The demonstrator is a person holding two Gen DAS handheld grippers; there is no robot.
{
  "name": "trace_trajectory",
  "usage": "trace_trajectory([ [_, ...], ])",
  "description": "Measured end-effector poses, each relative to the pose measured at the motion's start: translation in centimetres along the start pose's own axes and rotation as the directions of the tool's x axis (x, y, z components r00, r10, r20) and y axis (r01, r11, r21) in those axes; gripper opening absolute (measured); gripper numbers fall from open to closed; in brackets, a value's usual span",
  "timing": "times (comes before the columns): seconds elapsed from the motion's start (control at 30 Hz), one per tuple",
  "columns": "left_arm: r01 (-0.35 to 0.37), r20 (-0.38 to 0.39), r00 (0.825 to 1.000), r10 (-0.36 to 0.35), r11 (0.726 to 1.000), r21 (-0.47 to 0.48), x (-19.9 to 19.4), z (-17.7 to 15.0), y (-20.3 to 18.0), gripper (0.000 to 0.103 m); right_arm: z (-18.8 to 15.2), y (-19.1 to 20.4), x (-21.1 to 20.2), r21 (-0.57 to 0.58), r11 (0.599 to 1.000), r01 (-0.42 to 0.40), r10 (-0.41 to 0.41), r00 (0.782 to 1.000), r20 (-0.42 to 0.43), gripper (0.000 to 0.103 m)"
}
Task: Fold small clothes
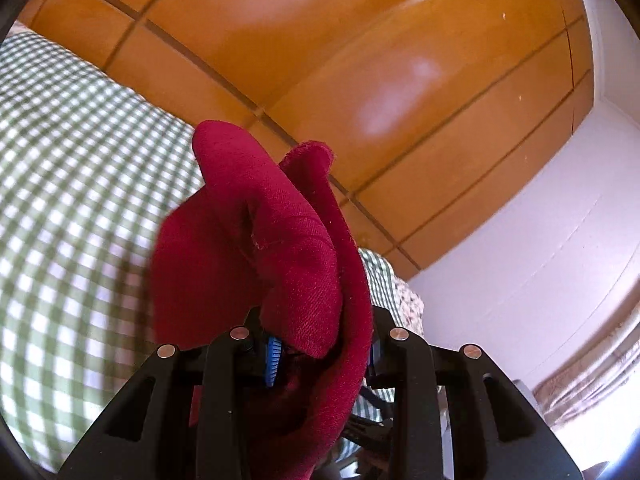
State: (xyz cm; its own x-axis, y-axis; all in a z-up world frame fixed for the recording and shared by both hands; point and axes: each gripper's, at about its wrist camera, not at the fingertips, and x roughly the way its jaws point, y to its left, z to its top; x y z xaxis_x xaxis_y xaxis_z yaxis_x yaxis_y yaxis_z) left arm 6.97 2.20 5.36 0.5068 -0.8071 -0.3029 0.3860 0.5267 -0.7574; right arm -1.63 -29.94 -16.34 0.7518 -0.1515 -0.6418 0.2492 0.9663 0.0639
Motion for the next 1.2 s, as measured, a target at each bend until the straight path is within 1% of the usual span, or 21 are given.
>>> trace_trajectory([
  [0.07, 0.000, -0.022, 1.000, 0.000, 1.000, 0.007, 1.2, -0.4, -0.4, 0.029, -0.3, -0.1, 0.0, 0.021, 1.000, -0.006, 0.006, 1.000, 0.013, 0.101],
  [0.17, -0.007, -0.064, 0.998, 0.009, 1.000, 0.026, 3.5, -1.0, -0.9, 0.029, -0.4, 0.1, -0.1, 0.007, 1.000, -0.003, 0.003, 0.999, 0.033, 0.101],
  [0.4, -0.006, -0.154, 0.988, 0.019, 0.996, 0.087, 9.8, -2.8, -1.9, 0.029, -0.5, 0.2, -0.1, 0.019, 1.000, -0.012, 0.011, 0.998, 0.056, 0.101],
  [0.63, -0.009, -0.242, 0.969, 0.052, 0.985, 0.174, 15.1, -5.1, -3.6, 0.029, -0.9, 0.1, -0.2, 0.019, 0.999, -0.028, 0.026, 0.996, 0.080, 0.101],
  [0.73, -0.018, -0.275, 0.958, 0.085, 0.971, 0.240, 17.1, -6.7, -4.3, 0.031, -1.0, 0.2, -0.3, 0.016, 0.999, -0.031, 0.029, 0.996, 0.087, 0.101],
  [0.77, -0.027, -0.288, 0.952, 0.108, 0.963, 0.269, 18.0, -7.4, -4.5, 0.032, -1.1, 0.1, -0.4, 0.015, 0.999, -0.032, 0.030, 0.995, 0.091, 0.101],
  [0.83, -0.049, -0.296, 0.945, 0.141, 0.954, 0.297, 19.0, -8.2, -4.5, 0.038, -1.3, 0.2, -0.5, 0.012, 0.999, -0.032, 0.030, 0.995, 0.096, 0.101],
  [0.87, -0.044, -0.305, 0.942, 0.138, 0.954, 0.295, 19.4, -8.5, -4.4, 0.043, -1.3, 0.2, -0.5, 0.010, 0.999, -0.031, 0.030, 0.995, 0.099, 0.101],
  [0.9, -0.028, -0.318, 0.940, 0.120, 0.960, 0.278, 19.6, -8.6, -4.4, 0.051, -1.3, 0.3, -0.5, 0.009, 1.000, -0.030, 0.029, 0.995, 0.099, 0.101],
  [0.93, -0.011, -0.325, 0.941, 0.097, 0.966, 0.258, 19.6, -8.7, -4.5, 0.057, -1.3, 0.3, -0.5, 0.008, 1.000, -0.030, 0.029, 0.994, 0.101, 0.101],
  [0.97, 0.012, -0.327, 0.943, 0.070, 0.970, 0.242, 19.4, -8.6, -4.6, 0.068, -1.4, 0.3, -0.6, 0.008, 1.000, -0.030, 0.029, 0.994, 0.103, 0.101],
  [1.0, 0.048, -0.328, 0.944, 0.029, 0.974, 0.223, 19.0, -8.4, -4.8, 0.074, -1.5, 0.4, -0.6, 0.009, 1.000, -0.030, 0.029, 0.994, 0.106, 0.101],
  [1.03, 0.074, -0.324, 0.946, -0.001, 0.975, 0.211, 18.6, -8.1, -5.0, 0.084, -1.5, 0.4, -0.6, 0.008, 1.000, -0.029, 0.028, 0.994, 0.109, 0.101],
  [1.07, 0.096, -0.315, 0.949, -0.028, 0.975, 0.201, 18.1, -7.8, -5.2, 0.090, -1.6, 0.4, -0.6, 0.008, 1.000, -0.028, 0.026, 0.993, 0.113, 0.101],
  [1.13, 0.117, -0.282, 0.958, -0.060, 0.974, 0.191, 16.7, -7.1, -5.6, 0.092, -1.7, 0.5, -0.6, 0.008, 1.000, -0.025, 0.024, 0.993, 0.120, 0.101],
  [1.2, 0.091, -0.213, 0.976, -0.050, 0.977, 0.191, 15.1, -6.3, -5.0, 0.094, -1.7, 0.5, -0.6, 0.007, 1.000, -0.025, 0.024, 0.992, 0.123, 0.101],
])
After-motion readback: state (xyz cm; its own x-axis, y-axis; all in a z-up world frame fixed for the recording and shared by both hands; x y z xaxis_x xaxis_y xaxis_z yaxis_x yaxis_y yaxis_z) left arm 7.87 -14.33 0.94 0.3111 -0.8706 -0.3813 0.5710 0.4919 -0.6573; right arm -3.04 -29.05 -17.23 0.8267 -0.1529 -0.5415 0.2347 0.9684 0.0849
